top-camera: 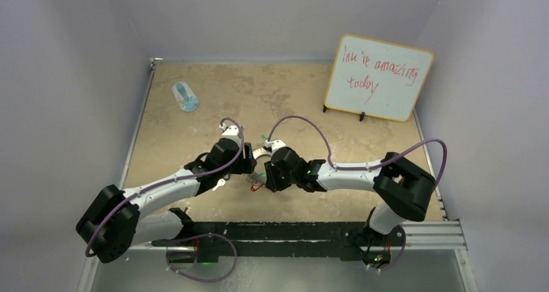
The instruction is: Put the keys on the keyring
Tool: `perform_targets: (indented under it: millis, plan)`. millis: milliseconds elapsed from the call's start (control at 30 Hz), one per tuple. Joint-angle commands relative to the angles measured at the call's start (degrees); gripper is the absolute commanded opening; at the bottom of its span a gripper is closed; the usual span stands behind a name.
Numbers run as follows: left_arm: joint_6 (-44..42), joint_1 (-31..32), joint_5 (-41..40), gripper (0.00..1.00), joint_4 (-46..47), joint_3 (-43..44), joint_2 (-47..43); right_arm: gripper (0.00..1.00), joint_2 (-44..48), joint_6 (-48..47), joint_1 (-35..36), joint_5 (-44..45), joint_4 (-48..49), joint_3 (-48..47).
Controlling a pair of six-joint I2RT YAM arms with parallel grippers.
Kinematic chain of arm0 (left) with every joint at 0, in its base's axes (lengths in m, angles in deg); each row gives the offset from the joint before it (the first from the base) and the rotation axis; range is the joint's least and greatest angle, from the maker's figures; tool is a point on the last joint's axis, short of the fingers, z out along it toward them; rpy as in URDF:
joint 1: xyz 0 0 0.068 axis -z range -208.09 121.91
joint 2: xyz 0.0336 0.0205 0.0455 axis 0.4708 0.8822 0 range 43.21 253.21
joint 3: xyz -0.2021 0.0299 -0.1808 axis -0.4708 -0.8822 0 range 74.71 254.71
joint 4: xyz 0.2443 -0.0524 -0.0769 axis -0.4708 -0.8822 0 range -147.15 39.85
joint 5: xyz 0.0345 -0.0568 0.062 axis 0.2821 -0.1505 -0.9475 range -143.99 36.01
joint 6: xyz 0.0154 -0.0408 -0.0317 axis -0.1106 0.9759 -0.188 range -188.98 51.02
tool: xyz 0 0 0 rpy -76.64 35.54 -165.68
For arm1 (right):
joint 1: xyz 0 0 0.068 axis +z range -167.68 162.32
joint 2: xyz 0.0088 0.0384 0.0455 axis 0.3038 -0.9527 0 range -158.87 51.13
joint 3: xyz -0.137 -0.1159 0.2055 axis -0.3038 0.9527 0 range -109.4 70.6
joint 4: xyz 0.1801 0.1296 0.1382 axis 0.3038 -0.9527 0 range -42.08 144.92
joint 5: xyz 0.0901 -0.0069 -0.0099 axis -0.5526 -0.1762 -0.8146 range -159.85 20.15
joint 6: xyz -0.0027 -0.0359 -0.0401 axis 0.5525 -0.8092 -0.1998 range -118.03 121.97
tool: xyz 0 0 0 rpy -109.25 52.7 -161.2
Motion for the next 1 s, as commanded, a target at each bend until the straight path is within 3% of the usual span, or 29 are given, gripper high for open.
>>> perform_targets:
  millis: [0,367,700,967]
  plan:
    - [-0.64,0.14,0.27,0.60,1.89,-0.10,-0.41,0.31,0.19,-0.89,1.00,3.58,-2.77,-2.28]
    - [-0.84,0.17,0.08,0.60,1.82,-0.16,-0.89,0.00,1.17,-2.15,1.14,7.10,-4.54,-1.92]
    - [-2.37,0.11,-0.07,0.60,1.89,-0.17,-2.39,0.00,6.20,-7.31,1.16,3.83,-0.65,1.58]
    - [-5.71,0.21,3.21,0.59,5.75,-1.25,-6.37,0.00,14.58,-20.36,0.91,-1.96,9.79,8.69]
